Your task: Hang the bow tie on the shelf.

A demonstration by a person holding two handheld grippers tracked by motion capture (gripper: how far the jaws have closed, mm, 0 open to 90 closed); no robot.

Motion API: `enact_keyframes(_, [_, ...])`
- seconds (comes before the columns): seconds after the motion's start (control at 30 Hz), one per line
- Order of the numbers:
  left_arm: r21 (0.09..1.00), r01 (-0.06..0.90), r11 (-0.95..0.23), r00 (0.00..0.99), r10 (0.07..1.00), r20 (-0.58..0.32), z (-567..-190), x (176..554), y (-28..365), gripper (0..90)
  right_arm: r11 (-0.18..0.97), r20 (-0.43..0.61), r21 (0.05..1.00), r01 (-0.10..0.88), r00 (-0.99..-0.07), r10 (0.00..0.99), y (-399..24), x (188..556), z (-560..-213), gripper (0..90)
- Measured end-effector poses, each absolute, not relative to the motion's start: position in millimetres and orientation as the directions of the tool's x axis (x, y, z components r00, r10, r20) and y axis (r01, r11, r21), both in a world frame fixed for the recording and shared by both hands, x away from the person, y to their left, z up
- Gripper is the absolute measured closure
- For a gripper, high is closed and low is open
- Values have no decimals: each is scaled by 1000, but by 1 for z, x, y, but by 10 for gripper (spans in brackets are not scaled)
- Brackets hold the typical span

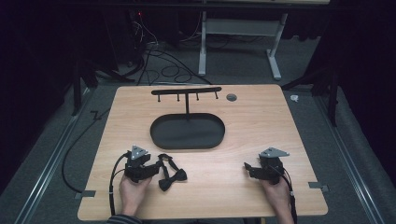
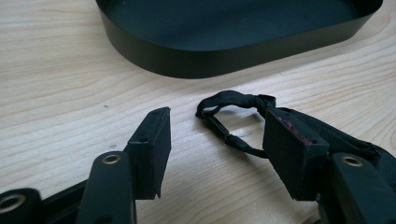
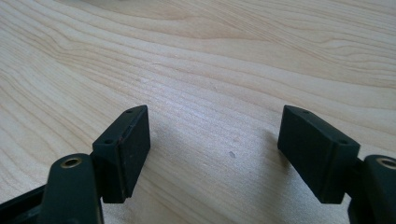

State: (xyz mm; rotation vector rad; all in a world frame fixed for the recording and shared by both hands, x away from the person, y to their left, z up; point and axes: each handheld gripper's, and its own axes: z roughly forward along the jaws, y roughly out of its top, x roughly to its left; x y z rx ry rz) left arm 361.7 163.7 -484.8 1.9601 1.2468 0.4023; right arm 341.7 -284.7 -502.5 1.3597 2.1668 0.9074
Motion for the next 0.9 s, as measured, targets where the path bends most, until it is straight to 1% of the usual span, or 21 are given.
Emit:
enact_keyframes(0.37, [726, 640, -251, 474, 873, -116, -492, 368, 152, 488, 307, -11, 717, 625, -431, 902, -285, 342, -503, 266])
enact_keyframes(0.53, [718, 640, -273, 475, 876, -90, -495, 370, 149, 526, 308, -11, 717, 625, -431, 902, -285, 342, -503, 266])
enact_keyframes(0.67, [707, 627, -327, 491, 870, -33, -498, 369, 144, 598, 307, -11, 717, 625, -431, 902, -285, 342, -503, 266])
enact_keyframes(0.8, [705, 618, -348, 500, 866, -11, -498, 368, 142, 670, 307, -11, 717, 625, -431, 902, -285, 342, -503, 266])
enact_keyframes(0.9, [704, 614, -357, 509, 861, -7, -498, 368, 142, 749, 307, -11, 717, 625, -431, 902, -285, 342, -503, 266])
